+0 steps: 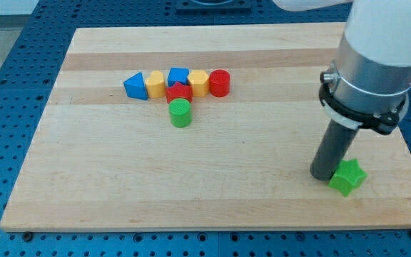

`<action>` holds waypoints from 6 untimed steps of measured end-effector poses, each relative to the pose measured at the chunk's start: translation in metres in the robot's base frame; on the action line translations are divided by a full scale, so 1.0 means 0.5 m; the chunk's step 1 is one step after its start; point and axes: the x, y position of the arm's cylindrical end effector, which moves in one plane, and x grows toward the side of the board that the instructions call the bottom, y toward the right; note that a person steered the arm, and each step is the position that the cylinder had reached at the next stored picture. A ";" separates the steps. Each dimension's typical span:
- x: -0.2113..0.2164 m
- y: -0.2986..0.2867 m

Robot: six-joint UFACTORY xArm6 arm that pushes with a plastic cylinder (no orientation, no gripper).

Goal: Move your arm closer to the green circle

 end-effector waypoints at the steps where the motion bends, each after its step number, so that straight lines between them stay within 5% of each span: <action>1: 0.000 0.034; 3: 0.000 0.012; 6: -0.056 -0.286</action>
